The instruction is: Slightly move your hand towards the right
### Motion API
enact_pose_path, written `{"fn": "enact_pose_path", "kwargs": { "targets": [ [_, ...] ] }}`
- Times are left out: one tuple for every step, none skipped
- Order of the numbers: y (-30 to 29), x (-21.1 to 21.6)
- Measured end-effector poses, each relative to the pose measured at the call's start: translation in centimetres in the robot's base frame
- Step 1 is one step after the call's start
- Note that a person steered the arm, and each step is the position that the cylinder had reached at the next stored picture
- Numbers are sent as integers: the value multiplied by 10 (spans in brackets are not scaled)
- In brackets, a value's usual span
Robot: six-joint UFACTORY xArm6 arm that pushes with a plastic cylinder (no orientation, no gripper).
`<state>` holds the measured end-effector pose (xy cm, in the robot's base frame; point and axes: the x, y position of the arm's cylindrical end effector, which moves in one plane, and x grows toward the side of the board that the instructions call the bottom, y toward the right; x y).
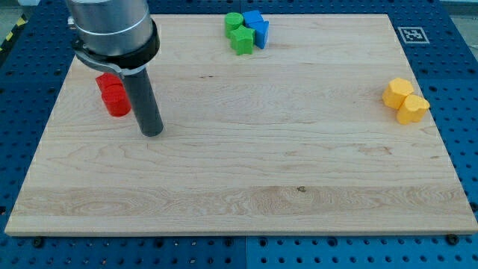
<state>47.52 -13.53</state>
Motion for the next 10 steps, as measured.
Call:
{"fn": "enact_pose_path", "kwargs": {
  "targets": [
    [25,27],
    [61,34],
    [113,35],
    [125,35],
    [127,35],
    [128,35],
    [130,35],
    [132,35],
    [133,35],
    [133,35]
  ]
}}
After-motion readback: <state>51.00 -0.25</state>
